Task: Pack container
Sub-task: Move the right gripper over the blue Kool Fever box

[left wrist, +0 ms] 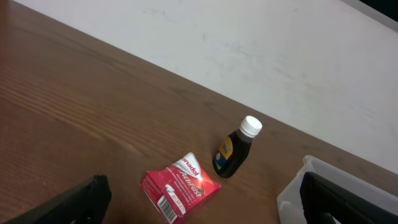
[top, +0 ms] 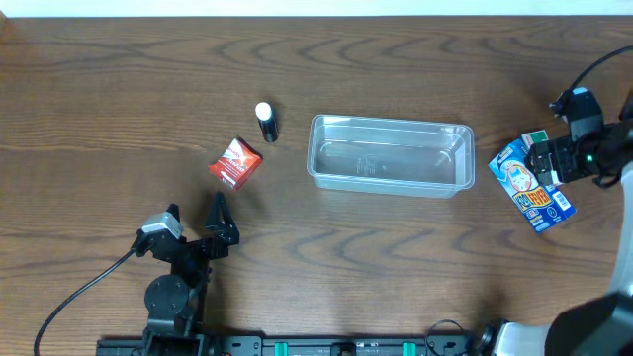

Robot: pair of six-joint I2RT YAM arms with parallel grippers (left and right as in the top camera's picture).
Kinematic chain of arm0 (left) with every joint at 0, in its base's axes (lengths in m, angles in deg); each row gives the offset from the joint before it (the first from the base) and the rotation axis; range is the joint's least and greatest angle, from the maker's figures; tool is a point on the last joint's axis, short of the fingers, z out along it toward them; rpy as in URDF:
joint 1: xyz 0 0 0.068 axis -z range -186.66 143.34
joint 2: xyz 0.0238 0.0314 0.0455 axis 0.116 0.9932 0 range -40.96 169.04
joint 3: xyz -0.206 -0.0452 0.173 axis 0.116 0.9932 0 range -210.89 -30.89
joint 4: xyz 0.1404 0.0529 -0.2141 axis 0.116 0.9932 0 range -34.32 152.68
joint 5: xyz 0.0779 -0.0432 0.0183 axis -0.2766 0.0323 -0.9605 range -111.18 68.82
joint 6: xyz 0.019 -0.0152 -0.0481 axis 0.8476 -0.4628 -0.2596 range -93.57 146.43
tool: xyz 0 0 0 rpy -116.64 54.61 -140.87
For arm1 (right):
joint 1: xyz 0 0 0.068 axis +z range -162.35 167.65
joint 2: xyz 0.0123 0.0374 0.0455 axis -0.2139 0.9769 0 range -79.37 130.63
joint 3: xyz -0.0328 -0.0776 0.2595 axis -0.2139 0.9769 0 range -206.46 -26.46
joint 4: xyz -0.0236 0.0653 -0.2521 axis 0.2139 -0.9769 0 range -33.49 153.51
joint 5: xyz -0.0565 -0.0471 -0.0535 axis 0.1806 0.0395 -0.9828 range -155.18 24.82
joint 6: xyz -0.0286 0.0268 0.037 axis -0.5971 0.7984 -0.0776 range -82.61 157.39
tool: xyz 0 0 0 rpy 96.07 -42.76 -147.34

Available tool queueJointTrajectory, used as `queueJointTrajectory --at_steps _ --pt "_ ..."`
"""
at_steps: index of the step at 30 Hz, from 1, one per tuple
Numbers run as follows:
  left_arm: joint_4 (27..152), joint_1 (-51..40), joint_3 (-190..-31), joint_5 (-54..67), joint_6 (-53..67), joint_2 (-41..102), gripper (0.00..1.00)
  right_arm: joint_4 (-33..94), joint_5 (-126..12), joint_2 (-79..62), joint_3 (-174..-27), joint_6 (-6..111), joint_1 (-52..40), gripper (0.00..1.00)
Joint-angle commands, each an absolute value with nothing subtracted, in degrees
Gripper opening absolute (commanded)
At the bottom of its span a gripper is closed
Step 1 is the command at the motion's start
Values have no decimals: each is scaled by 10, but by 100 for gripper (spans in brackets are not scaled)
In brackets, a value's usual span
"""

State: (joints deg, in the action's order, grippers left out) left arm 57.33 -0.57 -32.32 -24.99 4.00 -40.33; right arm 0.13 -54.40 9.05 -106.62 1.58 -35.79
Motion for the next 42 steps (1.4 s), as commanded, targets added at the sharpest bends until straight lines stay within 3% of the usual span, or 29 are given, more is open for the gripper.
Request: queueJointTrajectory --at_steps 1,10,19,36,40,42 --pt "594 -9 -311 -265 49 -407 98 -1 -569 119 -1061 16 -365 99" --pt "594 -9 -311 -265 49 -407 98 -5 -576 158 -1061 16 -365 99" --pt "594 -9 -311 -265 49 -407 98 -3 -446 166 -1061 78 -375 99" --pt "594 -9 -311 -265 49 -407 98 -15 -567 174 -1060 103 -377 99" --pt "594 -9 -311 -265 49 -407 98 -17 -591 174 -1060 84 -374 91" --pt "594 -9 -311 -265 49 -407 98 -22 -580 174 -1059 63 -371 92"
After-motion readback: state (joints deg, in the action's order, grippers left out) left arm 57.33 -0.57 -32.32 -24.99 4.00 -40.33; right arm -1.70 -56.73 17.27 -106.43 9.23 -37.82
